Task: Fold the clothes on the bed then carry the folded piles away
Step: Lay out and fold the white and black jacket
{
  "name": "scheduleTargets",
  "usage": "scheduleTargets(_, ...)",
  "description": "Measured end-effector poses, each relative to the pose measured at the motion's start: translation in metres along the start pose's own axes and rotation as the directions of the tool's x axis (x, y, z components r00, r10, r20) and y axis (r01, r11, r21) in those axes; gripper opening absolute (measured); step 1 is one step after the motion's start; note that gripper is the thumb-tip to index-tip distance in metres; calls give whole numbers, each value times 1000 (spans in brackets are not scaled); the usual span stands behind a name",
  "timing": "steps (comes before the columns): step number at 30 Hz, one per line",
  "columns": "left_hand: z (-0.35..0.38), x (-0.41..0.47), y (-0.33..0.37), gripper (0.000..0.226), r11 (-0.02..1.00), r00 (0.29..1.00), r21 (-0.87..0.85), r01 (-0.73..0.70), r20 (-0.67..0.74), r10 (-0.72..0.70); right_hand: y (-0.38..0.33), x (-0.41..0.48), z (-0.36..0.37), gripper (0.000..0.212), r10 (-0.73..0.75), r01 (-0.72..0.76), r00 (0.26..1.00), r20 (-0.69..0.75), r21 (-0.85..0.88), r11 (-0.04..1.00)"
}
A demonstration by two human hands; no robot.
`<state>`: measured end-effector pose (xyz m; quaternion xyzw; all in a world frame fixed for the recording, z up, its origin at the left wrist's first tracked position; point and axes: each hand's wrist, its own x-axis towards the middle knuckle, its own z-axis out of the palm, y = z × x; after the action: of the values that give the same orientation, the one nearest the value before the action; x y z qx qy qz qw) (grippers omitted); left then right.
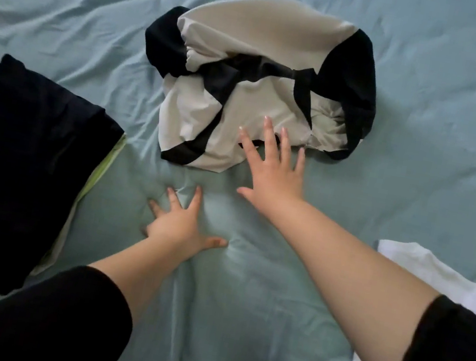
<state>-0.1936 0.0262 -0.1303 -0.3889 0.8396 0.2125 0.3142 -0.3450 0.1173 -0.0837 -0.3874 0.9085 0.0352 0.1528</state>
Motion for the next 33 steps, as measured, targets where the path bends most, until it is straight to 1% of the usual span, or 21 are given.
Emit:
scheduleTargets(2,2,2,-1,128,1000,1000,28,2,3,-2,-12,33,-6,93,9,-10,1000,-8,-86,996)
scheduleTargets(4,5,6,-2,128,999,1000,46,-9,8,8,-22,56,-4,53,-13,11,1000,-15,-128,992)
scheduleTargets(6,5,8,-2,128,999,1000,37,-18,22,17,-27,60,8,30,-21,18,999,-31,-72,997)
scheduleTargets(9,-1,5,-2,128,999,997,-15,-28,72,29,-32,39,28,18,51,-40,996,-78,138,990)
scheduleTargets(11,-7,2,-4,123,997,993,-68,-31,111,39,-33,18,37,18,92,-74,994,-61,245,967)
scheduleTargets(13,-19,-6,-10,103,989,991,-129,-72,99,85,-37,-6,44,17,82,-72,996,-24,281,957)
scheduleTargets(15,-29,-19,-26,58,955,992,-268,-128,-53,118,-44,-32,49,16,64,-61,998,-4,281,958)
scheduleTargets(16,-33,-30,-35,35,923,985,-362,-128,-159,74,-49,-46,51,17,59,-61,998,17,283,957)
scheduleTargets(18,-33,-58,-47,23,855,948,-498,-144,-317,-26,-62,-76,54,18,37,-59,997,75,306,950)
scheduleTargets(19,-30,-73,-50,19,845,926,-501,-187,-377,-18,-70,-91,54,19,26,-58,994,105,312,948)
scheduleTargets(21,-19,-101,-48,8,871,859,-371,-322,-501,103,-87,-125,54,23,13,-69,985,174,321,945)
scheduleTargets(23,-10,-124,-39,25,898,777,-155,-413,-574,258,-104,-162,49,32,-16,-68,965,260,309,949)
scheduleTargets(24,-7,-134,-33,36,895,763,-46,-444,-543,351,-114,-181,46,37,-55,-23,958,282,265,964)
scheduleTargets(25,-3,-141,-28,48,875,775,20,-484,-454,439,-123,-200,43,41,-97,51,963,251,184,982)
scheduleTargets(26,-1,-147,-23,61,861,816,39,-506,-302,493,-131,-218,37,43,-119,100,971,208,100,990)
scheduleTargets(27,3,-152,-20,77,869,863,38,-493,-103,494,-139,-235,29,47,-99,90,981,168,60,994)
scheduleTargets(28,6,-155,-18,91,887,887,55,-459,92,453,-146,-249,23,49,-76,63,987,139,93,994)
scheduleTargets(29,9,-159,-18,97,900,891,93,-426,216,399,-151,-261,18,46,-87,59,983,160,169,984)
scheduleTargets(30,11,-162,-19,90,909,897,123,-399,257,359,-155,-272,12,40,-107,48,974,198,280,959)
scheduleTargets(32,12,-165,-27,47,923,925,130,-363,170,340,-156,-289,4,31,-75,-13,981,181,445,895)
scheduleTargets(33,11,-166,-32,33,934,934,92,-345,130,332,-154,-296,0,26,-35,-50,986,162,494,868)
